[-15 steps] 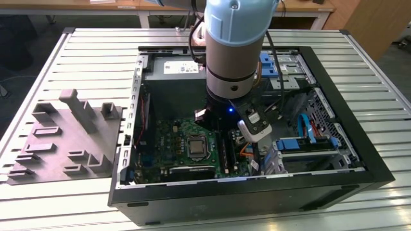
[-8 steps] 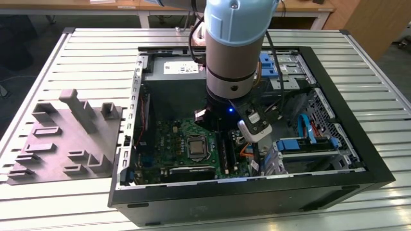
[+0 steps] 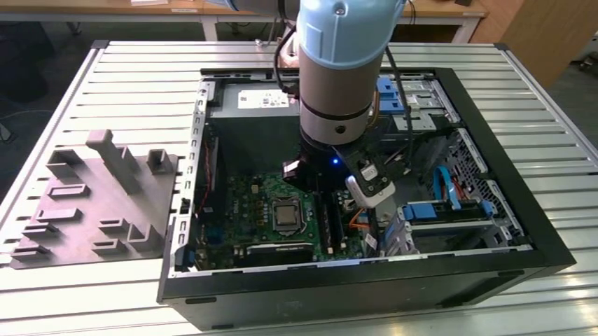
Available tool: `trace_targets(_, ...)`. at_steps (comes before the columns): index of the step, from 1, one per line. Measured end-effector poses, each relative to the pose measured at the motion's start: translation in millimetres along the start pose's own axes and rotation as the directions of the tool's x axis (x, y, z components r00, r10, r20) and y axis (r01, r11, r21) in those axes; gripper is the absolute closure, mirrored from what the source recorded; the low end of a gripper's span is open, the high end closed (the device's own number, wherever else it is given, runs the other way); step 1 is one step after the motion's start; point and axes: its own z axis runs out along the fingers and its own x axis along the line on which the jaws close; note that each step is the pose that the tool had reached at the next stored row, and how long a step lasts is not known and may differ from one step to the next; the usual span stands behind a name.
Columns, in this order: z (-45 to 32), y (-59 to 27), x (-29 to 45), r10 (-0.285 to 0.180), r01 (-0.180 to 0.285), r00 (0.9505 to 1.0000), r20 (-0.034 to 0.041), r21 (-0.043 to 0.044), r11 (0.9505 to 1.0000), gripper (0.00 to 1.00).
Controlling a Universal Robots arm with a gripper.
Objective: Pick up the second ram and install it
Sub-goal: 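Insert the second ram into the second slot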
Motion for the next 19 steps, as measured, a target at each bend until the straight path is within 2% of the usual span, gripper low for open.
trace_targets(10, 1.3, 0.1, 0.2, 0.000, 0.000, 1.0000, 0.0000, -0.0005, 1.0000, 0.89)
trace_targets(12, 1.4, 0.0, 0.2, 0.000, 0.000, 1.0000, 0.0001, -0.0008, 1.0000, 0.88)
trace_targets(13, 1.3, 0.1, 0.2, 0.000, 0.000, 1.0000, 0.0000, -0.0008, 1.0000, 0.82)
trace_targets(19, 1.0, 0.1, 0.2, 0.000, 0.000, 1.0000, 0.0000, -0.0007, 1.0000, 0.82)
